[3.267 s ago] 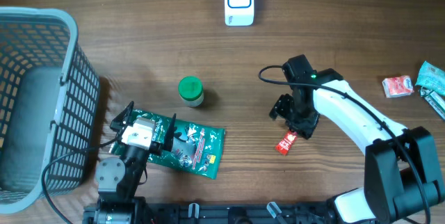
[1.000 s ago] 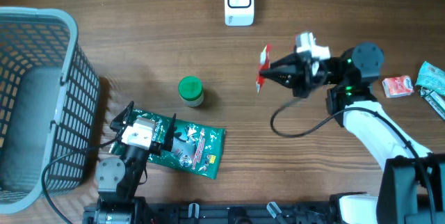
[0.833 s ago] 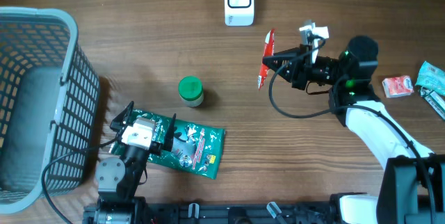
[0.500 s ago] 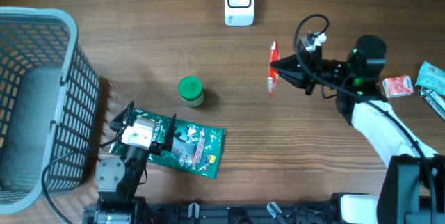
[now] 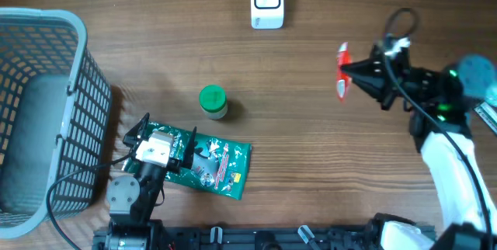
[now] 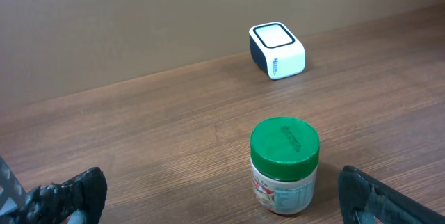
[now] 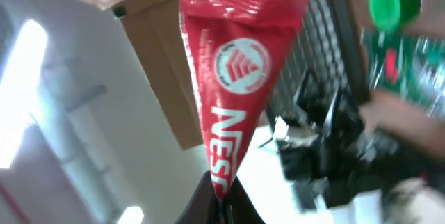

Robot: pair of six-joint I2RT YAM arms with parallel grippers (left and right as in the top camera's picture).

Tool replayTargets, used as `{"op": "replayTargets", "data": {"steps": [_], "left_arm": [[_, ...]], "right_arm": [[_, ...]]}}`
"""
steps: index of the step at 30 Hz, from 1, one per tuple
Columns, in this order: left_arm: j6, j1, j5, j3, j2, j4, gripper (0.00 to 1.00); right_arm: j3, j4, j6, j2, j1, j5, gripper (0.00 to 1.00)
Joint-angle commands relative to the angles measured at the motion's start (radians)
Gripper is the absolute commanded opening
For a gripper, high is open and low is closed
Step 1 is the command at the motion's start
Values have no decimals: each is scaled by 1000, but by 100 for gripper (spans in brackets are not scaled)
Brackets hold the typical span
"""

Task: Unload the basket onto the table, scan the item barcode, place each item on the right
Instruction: 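Hold the Nescafe stick under the scanner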

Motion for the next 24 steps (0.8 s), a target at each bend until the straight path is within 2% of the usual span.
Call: {"op": "replayTargets", "data": {"steps": [1, 8, 10, 11, 13, 16, 19, 21, 22, 23, 24], "left_arm": [[-6, -3, 13, -4, -7, -3, 100], [-6, -3, 13, -4, -7, -3, 100], [-6, -3, 13, -4, -7, -3, 100], [-6, -3, 13, -4, -7, -3, 100], [-6, -3, 13, -4, -7, -3, 100], [-6, -3, 13, -4, -7, -3, 100], [-6, -3, 13, -4, -7, -3, 100], [-6, -3, 13, -4, -7, -3, 100], [-6, -3, 13, -4, -7, -3, 100], [-6, -3, 13, -4, -7, -3, 100], [-6, -3, 13, -4, -7, -3, 100]], "right_arm": [[12, 71, 1, -114, -84, -56, 4], [11, 176, 1, -121, -90, -55, 4], [-3, 382, -33, -92, -90, -49, 5], [-7, 589, -163, -56, -90, -31, 5], [-8, 740, -325, -8, -90, -50, 4], [-8, 668, -590, 59, -71, -27, 4], [-8, 614, -1131, 190, 34, -49, 4], [-6, 614, -1350, 276, 92, -51, 4], [2, 610, -1416, 323, 122, 39, 4], [8, 590, -1411, 345, 137, 122, 4], [24, 499, -1412, 379, 165, 288, 4]]}}
